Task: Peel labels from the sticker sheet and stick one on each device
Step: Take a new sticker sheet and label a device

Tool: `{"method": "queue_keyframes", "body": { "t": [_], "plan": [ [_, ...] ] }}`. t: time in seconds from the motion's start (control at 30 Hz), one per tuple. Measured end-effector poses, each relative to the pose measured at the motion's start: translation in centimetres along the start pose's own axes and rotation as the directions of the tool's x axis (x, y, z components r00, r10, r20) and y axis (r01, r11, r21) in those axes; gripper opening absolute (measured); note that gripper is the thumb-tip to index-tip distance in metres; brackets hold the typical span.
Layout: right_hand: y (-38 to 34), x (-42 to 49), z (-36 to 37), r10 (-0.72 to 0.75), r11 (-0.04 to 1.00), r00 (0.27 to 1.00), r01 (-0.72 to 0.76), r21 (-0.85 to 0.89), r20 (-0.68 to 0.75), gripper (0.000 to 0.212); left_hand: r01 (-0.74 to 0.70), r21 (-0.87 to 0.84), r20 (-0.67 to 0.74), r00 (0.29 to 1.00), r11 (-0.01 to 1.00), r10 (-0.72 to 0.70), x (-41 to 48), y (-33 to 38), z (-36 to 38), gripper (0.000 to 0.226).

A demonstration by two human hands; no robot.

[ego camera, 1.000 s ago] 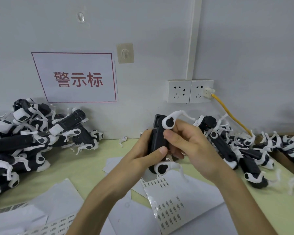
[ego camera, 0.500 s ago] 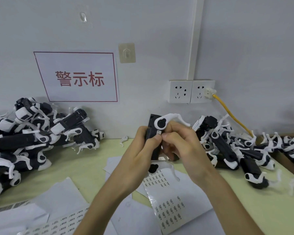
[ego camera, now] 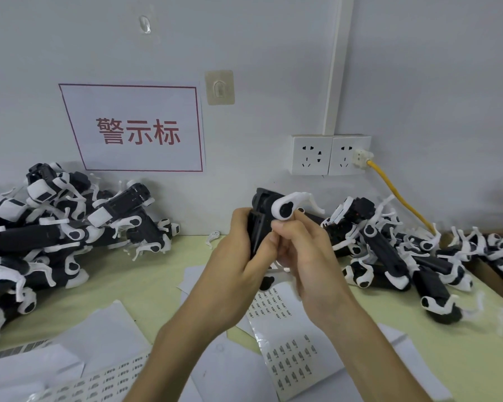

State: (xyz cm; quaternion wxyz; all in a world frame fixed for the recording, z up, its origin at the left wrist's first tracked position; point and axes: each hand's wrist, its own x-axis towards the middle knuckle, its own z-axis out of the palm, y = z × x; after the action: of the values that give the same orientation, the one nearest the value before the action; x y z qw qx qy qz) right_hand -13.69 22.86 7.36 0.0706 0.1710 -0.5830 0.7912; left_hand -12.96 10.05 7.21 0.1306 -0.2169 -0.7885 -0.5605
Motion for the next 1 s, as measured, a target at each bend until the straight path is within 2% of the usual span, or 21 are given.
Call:
{"method": "queue_keyframes", "body": {
  "t": [0.2,0.37,0.47,0.53,0.63,0.7,0.77,0.87,0.93,1.0],
  "plan": [
    [0.1,0.1,-0.6,-0.009,1.0,0.999,0.01,-0.02,0.049,0.024,0.006,-0.046,0.005,1.0,0.999,-0.006,0.0,-0.3,-0.2,0.04],
    [0.0,0.2,-0.5,-0.026,0.999,0.999,0.027,-0.019,0.042,0.028,-0.01,-0.081,0.01,1.0,0.997,0.011,0.1,-0.4,-0.4,0.019],
    [-0.2,0.2,-0.6,-0.058,0.997,0.994,0.063,-0.051,0.096,0.031,0.007,-0.133,0.001,1.0,0.991,-0.007,0.1,-0.4,-0.4,0.014],
    [-0.5,0.1,-0.9,-0.097,0.992,0.985,0.107,-0.063,0.145,0.03,0.043,-0.154,0.015,0.999,0.987,-0.042,0.0,-0.3,-0.5,0.011],
    [-0.7,0.2,-1.1,-0.109,0.984,0.979,0.131,-0.121,0.174,0.026,0.15,-0.198,0.049,0.989,0.969,-0.143,0.5,-0.4,-0.4,0.018],
    [-0.6,0.3,-1.3,-0.111,0.974,0.979,0.142,-0.176,0.173,0.022,0.201,-0.265,0.009,0.978,0.943,-0.207,1.3,-0.9,-0.4,0.016],
    [-0.7,0.4,-1.4,-0.087,0.956,0.98,0.133,-0.262,0.18,0.019,0.227,-0.343,-0.001,0.97,0.911,-0.242,1.5,-1.1,-0.5,0.02],
    [-1.0,0.4,-2.1,0.048,0.906,0.96,0.073,-0.416,0.274,0.019,0.219,-0.347,0.011,0.973,0.912,-0.23,0.8,-1.5,-0.8,0.053],
    [-1.7,0.4,-2.9,0.137,0.863,0.929,0.058,-0.502,0.344,0.017,0.24,-0.29,-0.006,0.968,0.927,-0.252,0.7,-1.8,-1.1,0.046],
    [-2.4,0.4,-3.7,0.131,0.876,0.918,0.07,-0.477,0.375,0.017,0.283,-0.231,0.026,0.958,0.931,-0.285,0.8,-2.1,-1.3,0.033]
  ]
}}
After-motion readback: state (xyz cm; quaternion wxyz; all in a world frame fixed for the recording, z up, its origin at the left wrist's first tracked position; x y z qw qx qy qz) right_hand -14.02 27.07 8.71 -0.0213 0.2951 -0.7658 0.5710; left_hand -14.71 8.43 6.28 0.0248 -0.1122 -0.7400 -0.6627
